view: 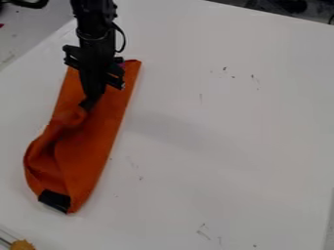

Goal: Fold the cloth from left to right

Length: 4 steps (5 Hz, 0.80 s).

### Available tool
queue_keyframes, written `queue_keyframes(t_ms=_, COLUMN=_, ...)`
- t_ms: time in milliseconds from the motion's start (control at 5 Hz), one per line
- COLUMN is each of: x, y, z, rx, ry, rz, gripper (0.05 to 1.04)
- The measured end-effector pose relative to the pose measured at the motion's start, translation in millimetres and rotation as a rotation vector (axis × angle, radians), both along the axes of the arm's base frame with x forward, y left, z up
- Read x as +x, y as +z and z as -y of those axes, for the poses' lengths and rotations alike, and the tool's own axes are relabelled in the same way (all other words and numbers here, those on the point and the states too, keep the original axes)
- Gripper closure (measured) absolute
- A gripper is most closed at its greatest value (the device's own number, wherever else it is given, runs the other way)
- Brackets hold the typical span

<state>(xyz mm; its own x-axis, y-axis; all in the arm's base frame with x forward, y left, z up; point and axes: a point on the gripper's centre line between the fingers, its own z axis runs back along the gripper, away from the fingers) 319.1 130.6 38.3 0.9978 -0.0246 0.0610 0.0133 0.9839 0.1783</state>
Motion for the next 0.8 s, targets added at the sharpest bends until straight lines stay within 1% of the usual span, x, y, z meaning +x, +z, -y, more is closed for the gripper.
queue_keyframes(t_ms=200, x=4.1, y=-0.5, z=7.2, rx=-0.026, ry=-0.022, rz=0.017, gripper=0.848)
queue_keyframes(t_ms=400, x=3.4, y=-4.2, z=19.2, rx=-0.05, ry=-0.033, rz=0.009, gripper=0.583)
queue_keyframes(t_ms=600, x=1.4, y=-7.5, z=22.9, rx=-0.053, ry=-0.03, rz=0.01, gripper=0.274)
queue_keyframes(t_ms=800, x=4.9, y=6.7, z=29.9, rx=-0.049, ry=-0.033, rz=0.042, gripper=0.079)
